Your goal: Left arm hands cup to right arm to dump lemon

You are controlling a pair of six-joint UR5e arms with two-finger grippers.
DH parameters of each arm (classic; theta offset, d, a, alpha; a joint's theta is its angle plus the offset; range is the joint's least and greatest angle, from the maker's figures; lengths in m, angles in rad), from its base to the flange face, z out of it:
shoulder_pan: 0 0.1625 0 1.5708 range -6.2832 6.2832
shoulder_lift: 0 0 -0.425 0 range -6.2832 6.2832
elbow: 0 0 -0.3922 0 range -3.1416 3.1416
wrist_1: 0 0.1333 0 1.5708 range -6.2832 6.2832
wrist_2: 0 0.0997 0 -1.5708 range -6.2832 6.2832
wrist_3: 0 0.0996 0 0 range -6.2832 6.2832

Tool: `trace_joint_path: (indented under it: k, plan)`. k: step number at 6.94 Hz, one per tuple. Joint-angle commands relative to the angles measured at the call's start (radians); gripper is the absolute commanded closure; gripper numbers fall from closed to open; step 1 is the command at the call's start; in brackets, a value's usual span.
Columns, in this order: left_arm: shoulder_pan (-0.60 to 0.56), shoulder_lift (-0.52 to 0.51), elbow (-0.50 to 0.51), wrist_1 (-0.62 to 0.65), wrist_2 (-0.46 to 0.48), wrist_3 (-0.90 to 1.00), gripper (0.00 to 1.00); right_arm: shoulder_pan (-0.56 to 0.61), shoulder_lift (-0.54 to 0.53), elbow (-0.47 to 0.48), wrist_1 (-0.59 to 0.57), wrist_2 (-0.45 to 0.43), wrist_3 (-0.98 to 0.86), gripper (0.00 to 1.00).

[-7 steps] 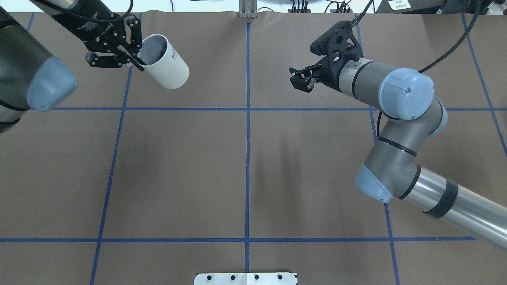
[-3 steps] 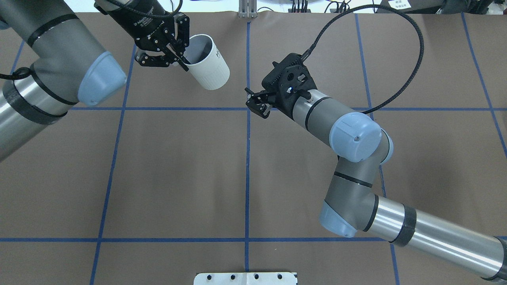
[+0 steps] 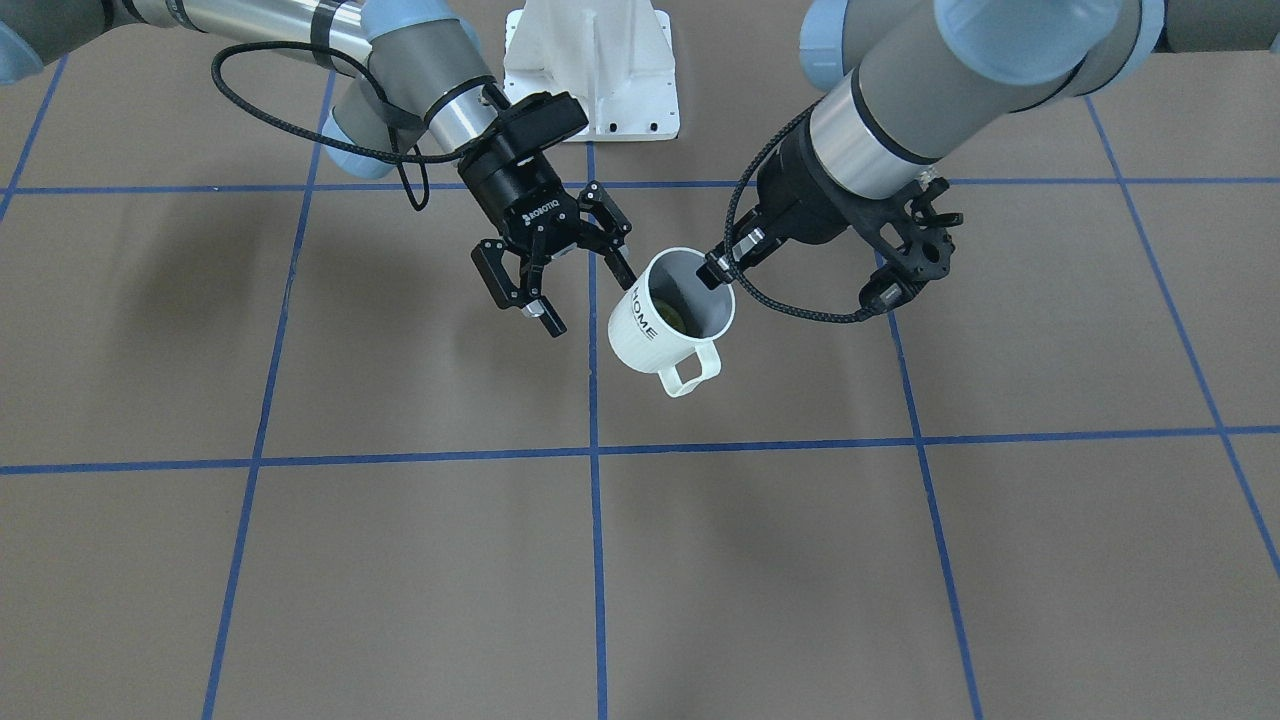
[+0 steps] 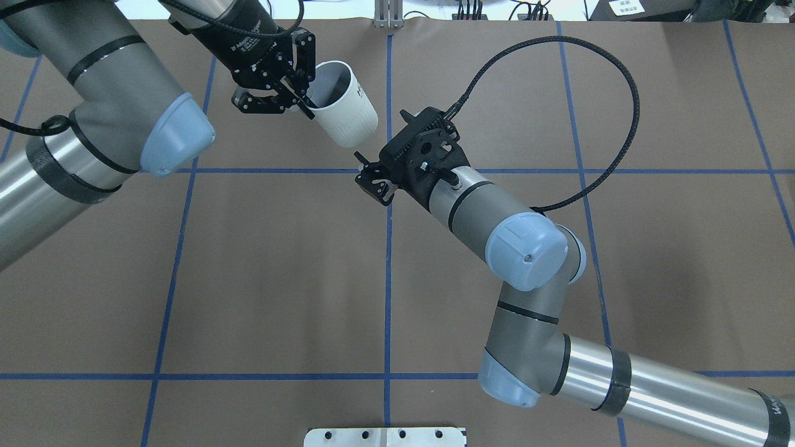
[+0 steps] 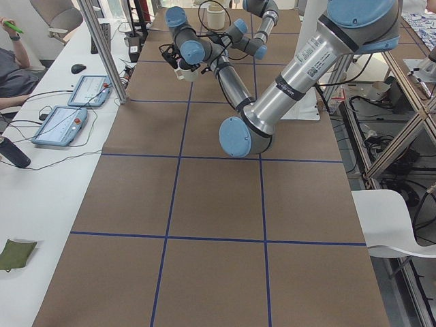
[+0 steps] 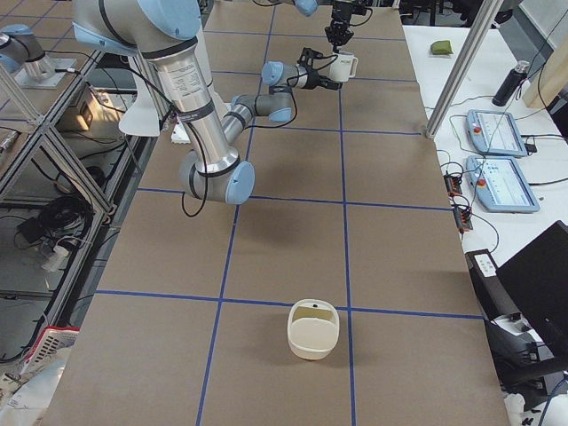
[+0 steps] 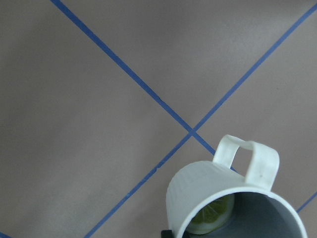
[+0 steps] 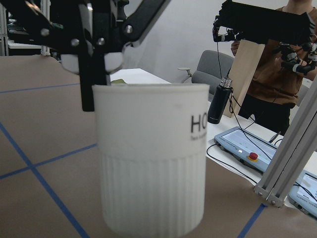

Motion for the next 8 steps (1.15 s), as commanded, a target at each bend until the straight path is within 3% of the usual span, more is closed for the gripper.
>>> trace_joint_path:
  k: [1,8]
  plan:
    - [0.023,-0.004,0.002,-0.021,0.000,-0.023,1.00,-0.006,0.002,0.000,0.002,-0.015,0.000,0.01]
    - [0.072,-0.031,-0.012,-0.021,0.000,-0.046,1.00,-0.006,0.000,-0.001,0.002,-0.024,0.000,0.01]
